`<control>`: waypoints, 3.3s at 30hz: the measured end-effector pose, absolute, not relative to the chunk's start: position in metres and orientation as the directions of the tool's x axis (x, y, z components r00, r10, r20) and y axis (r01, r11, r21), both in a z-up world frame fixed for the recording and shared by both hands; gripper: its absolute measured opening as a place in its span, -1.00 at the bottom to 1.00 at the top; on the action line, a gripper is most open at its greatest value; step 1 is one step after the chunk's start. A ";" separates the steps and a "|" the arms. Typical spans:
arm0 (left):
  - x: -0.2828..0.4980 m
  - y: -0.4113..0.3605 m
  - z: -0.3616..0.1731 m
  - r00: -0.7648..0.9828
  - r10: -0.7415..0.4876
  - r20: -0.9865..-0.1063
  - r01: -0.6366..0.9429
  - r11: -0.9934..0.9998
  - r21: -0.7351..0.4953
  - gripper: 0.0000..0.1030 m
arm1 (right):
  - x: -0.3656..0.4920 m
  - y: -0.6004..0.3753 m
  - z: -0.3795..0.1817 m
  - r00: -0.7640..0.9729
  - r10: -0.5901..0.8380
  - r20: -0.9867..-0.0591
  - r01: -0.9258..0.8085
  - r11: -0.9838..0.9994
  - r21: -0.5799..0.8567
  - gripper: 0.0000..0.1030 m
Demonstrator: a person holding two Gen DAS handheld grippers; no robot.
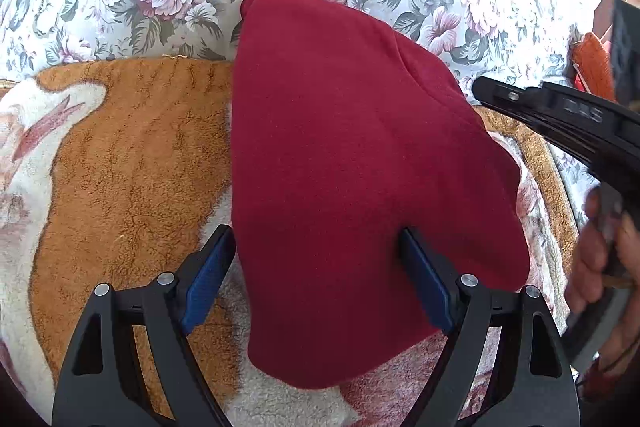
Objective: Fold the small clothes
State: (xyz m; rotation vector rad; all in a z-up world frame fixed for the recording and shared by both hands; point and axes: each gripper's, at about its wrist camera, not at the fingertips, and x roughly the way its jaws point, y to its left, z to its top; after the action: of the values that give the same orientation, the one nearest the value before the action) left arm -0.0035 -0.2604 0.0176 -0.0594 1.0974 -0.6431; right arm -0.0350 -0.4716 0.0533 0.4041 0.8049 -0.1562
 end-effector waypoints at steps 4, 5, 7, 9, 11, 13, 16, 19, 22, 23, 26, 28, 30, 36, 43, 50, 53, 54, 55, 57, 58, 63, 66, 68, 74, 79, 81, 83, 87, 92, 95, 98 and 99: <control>-0.010 -0.256 0.030 0.295 -0.464 -0.836 0.450 0.839 -0.307 0.63 | -0.054 -0.455 0.055 0.685 0.066 -0.725 0.253 0.912 0.322 -0.78; -0.012 -0.254 0.034 0.301 -0.457 -0.837 0.449 0.842 -0.299 0.63 | -0.058 -0.452 0.052 0.685 0.071 -0.725 0.249 0.912 0.325 -0.76; -0.014 -0.250 0.041 0.311 -0.451 -0.836 0.445 0.847 -0.291 0.63 | -0.061 -0.449 0.040 0.673 0.083 -0.735 0.248 0.911 0.329 -0.60; -0.015 -0.244 0.048 0.335 -0.421 -0.843 0.447 0.859 -0.251 0.63 | -0.057 -0.448 0.021 0.637 0.085 -0.767 0.264 0.910 0.320 -0.41; -0.016 -0.238 0.051 0.343 -0.418 -0.841 0.442 0.862 -0.249 0.63 | -0.059 -0.451 0.015 0.643 0.088 -0.761 0.274 0.901 0.336 -0.34; -0.015 -0.234 0.054 0.353 -0.420 -0.836 0.436 0.864 -0.250 0.63 | -0.064 -0.453 0.020 0.654 0.100 -0.749 0.280 0.889 0.364 -0.33; -0.011 -0.232 0.054 0.390 -0.430 -0.814 0.421 0.870 -0.257 0.63 | -0.077 -0.453 0.027 0.689 0.104 -0.717 0.280 0.874 0.396 -0.30; -0.004 -0.232 0.048 0.413 -0.438 -0.798 0.396 0.876 -0.276 0.63 | -0.090 -0.452 0.030 0.732 0.053 -0.679 0.299 0.871 0.390 -0.30; 0.008 -0.231 0.042 0.393 -0.472 -0.790 0.387 0.864 -0.324 0.63 | -0.088 -0.456 0.030 0.747 0.050 -0.662 0.300 0.865 0.403 -0.26; 0.012 -0.230 0.041 0.379 -0.491 -0.784 0.390 0.854 -0.346 0.63 | -0.085 -0.458 0.031 0.753 0.054 -0.656 0.295 0.864 0.409 -0.23; 0.023 -0.229 0.044 0.361 -0.564 -0.742 0.404 0.812 -0.421 0.63 | -0.083 -0.466 0.027 0.771 0.055 -0.635 0.297 0.851 0.434 -0.04; 0.027 -0.227 0.044 0.354 -0.604 -0.714 0.405 0.787 -0.465 0.63 | -0.080 -0.474 0.020 0.772 0.080 -0.631 0.286 0.842 0.457 0.14; 0.031 -0.229 0.038 0.314 -0.644 -0.698 0.405 0.756 -0.515 0.63 | -0.079 -0.483 0.013 0.773 0.127 -0.621 0.281 0.810 0.515 0.20; 0.034 -0.241 0.022 0.234 -0.679 -0.696 0.405 0.718 -0.565 0.68 | -0.071 -0.496 -0.001 0.770 0.199 -0.606 0.267 0.762 0.590 0.42; 0.040 -0.246 0.003 0.139 -0.727 -0.672 0.357 0.670 -0.651 0.78 | -0.065 -0.510 -0.023 0.785 0.272 -0.556 0.256 0.675 0.692 0.74; 0.035 -0.249 0.005 0.149 -0.732 -0.665 0.386 0.662 -0.642 0.80 | -0.054 -0.488 -0.022 0.777 0.305 -0.550 0.173 0.736 0.654 0.81; 0.032 -0.251 0.005 0.160 -0.732 -0.662 0.406 0.660 -0.631 0.80 | -0.051 -0.473 -0.022 0.768 0.272 -0.580 0.170 0.787 0.594 0.69; 0.032 -0.251 0.004 0.166 -0.730 -0.663 0.414 0.662 -0.625 0.80 | -0.052 -0.475 -0.024 0.773 0.258 -0.580 0.186 0.781 0.596 0.48; 0.031 -0.252 0.004 0.180 -0.741 -0.647 0.445 0.648 -0.618 0.76 | -0.054 -0.478 -0.025 0.781 0.259 -0.568 0.196 0.762 0.617 0.34; 0.029 -0.252 0.005 0.186 -0.742 -0.644 0.453 0.646 -0.614 0.68 | -0.059 -0.486 -0.026 0.795 0.286 -0.536 0.193 0.717 0.670 0.17; 0.028 -0.252 0.005 0.190 -0.742 -0.642 0.456 0.646 -0.612 0.60 | -0.060 -0.487 -0.025 0.796 0.289 -0.531 0.190 0.715 0.673 0.10; 0.021 -0.242 0.016 0.219 -0.741 -0.635 0.481 0.648 -0.590 0.27 | -0.069 -0.472 -0.007 0.816 0.252 -0.521 0.175 0.751 0.636 -0.08; 0.005 -0.227 0.032 0.218 -0.751 -0.624 0.490 0.637 -0.595 0.20 | -0.085 -0.461 0.006 0.817 0.259 -0.514 0.161 0.755 0.636 -0.10; -0.012 -0.213 0.040 0.214 -0.733 -0.646 0.505 0.649 -0.570 0.20 | -0.099 -0.451 0.012 0.803 0.285 -0.523 0.149 0.755 0.639 -0.10; -0.077 -0.162 0.045 0.196 -0.692 -0.695 0.510 0.677 -0.530 0.20 | -0.155 -0.409 0.015 0.760 0.365 -0.538 0.105 0.748 0.656 -0.10; -0.122 -0.139 0.024 0.173 -0.632 -0.755 0.494 0.719 -0.489 0.20 | -0.192 -0.377 0.001 0.686 0.362 -0.631 0.151 0.778 0.610 0.00; -0.128 -0.138 0.016 0.185 -0.598 -0.780 0.489 0.744 -0.454 0.26 | -0.204 -0.380 -0.004 0.671 0.352 -0.652 0.202 0.760 0.618 0.08; -0.131 -0.136 0.021 0.202 -0.578 -0.791 0.475 0.764 -0.437 0.28 | -0.216 -0.387 0.004 0.695 0.348 -0.629 0.210 0.739 0.640 0.07; -0.137 -0.128 0.038 0.285 -0.531 -0.798 0.460 0.806 -0.372 0.28 | -0.231 -0.396 0.043 0.762 0.279 -0.585 0.195 0.762 0.617 0.07; -0.137 -0.135 0.059 0.398 -0.491 -0.775 0.470 0.834 -0.288 0.28 | -0.202 -0.380 0.063 0.748 0.218 -0.627 0.179 0.844 0.506 0.07; -0.129 -0.147 0.057 0.412 -0.474 -0.778 0.467 0.843 -0.266 0.28 | -0.176 -0.368 0.056 0.725 0.181 -0.664 0.175 0.884 0.433 -0.20; -0.114 -0.162 0.048 0.407 -0.440 -0.801 0.464 0.854 -0.234 0.28 | -0.153 -0.358 0.039 0.681 0.111 -0.724 0.190 0.928 0.321 -0.39; -0.111 -0.166 0.044 0.402 -0.427 -0.810 0.461 0.858 -0.224 0.28 | -0.149 -0.358 0.032 0.666 0.074 -0.742 0.202 0.940 0.276 -0.40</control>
State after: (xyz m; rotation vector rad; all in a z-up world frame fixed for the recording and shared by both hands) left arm -0.1111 -0.1659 0.0437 0.0373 1.0122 -0.5617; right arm -0.1486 -0.3582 0.0317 0.3521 0.8434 -0.0740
